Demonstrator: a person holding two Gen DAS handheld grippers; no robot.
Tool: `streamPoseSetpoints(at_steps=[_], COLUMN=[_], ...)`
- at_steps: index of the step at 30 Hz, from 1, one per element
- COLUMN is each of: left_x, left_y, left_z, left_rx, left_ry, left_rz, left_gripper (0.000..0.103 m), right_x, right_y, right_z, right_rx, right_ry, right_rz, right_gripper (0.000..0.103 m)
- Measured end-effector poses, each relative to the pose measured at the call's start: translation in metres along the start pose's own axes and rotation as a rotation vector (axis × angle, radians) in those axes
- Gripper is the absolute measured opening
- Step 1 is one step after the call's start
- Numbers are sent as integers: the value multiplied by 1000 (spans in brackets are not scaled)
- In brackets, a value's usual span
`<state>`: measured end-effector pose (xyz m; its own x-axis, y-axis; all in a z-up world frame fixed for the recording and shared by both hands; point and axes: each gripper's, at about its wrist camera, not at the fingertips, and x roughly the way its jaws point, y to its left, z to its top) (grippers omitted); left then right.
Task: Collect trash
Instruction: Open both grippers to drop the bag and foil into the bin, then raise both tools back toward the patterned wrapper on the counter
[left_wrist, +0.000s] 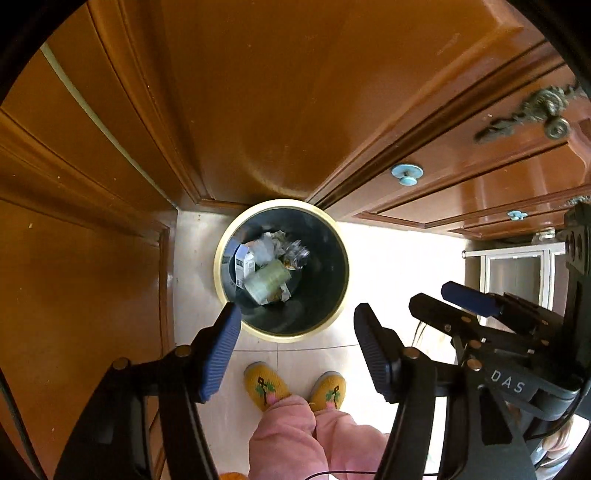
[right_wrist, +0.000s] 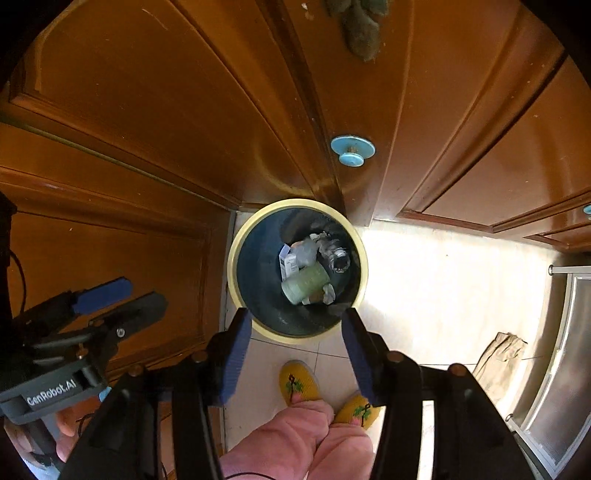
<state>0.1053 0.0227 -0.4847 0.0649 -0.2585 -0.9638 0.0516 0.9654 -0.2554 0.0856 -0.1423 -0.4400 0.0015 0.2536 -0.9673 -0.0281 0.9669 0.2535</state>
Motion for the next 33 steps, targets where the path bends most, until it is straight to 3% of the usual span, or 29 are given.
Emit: streamPoseSetpoints(at_steps=[6, 13, 21, 33], left_x=[-29, -95, -186, -299], left_y=[-7, -21, -49, -87], left_z=[-9, -22, -30, -26], left_rx=[14, 4, 28, 108], left_ry=[-3, -24, -91, -204], left_rz=[7, -15, -34, -34], left_gripper=[62, 62, 62, 62], right_x=[-33, -97, -192, -283], right_y=[14, 27, 33, 44], right_z=[-8, -26, -47, -63], right_rx=[9, -7, -22, -43], right_ry=[-23, -35, -92, -182], right_rz=[9, 10, 4, 26], right_gripper=[51, 51, 51, 51])
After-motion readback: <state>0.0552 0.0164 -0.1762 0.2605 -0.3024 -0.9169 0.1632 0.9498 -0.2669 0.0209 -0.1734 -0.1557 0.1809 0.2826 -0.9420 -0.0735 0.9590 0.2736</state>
